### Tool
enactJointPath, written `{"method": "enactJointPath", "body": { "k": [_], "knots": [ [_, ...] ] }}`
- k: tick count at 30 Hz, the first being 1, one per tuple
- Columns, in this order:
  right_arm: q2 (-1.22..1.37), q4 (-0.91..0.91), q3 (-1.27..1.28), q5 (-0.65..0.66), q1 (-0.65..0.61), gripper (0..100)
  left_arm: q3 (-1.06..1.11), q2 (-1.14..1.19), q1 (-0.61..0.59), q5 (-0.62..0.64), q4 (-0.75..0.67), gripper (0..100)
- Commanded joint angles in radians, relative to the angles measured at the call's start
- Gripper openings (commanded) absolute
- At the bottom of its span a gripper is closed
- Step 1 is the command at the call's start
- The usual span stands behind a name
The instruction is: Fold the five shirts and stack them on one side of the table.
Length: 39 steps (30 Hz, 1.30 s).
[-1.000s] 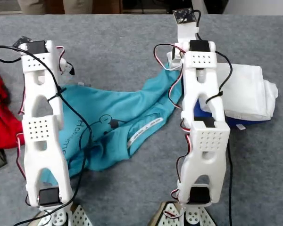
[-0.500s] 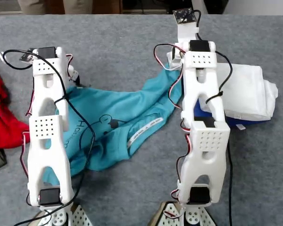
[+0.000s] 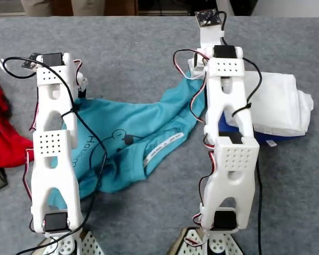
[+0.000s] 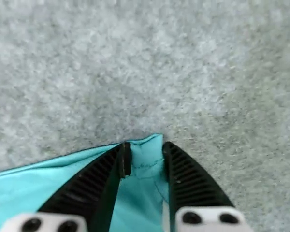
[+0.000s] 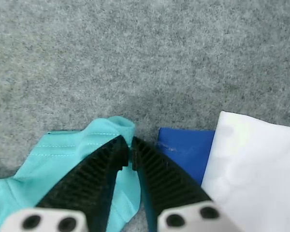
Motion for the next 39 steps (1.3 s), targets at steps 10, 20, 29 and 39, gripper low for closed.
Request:
{"method": "enactJointPath", "body": {
  "k": [10, 20, 29, 39],
  "knots": [
    [-0.01, -0.011, 0.019, 0.014, -0.025, 0.3, -0.087, -0.005, -0.017, 0.005, 0.026, 2],
    [-0.203, 0.19, -0.208, -0.041, -0.027, 0.3, -0.216, -0.259, 0.046, -0.172, 0.029, 2],
    [-0.453, 0.416, -0.657, -0.038, -0.097, 0.3, -0.092, -0.705, 0.012, -0.302, 0.031, 2],
    [-0.608, 0.382, -0.954, -0.043, -0.147, 0.3, 0.519, -1.299, -0.167, -0.43, 0.029, 2]
  ]
}}
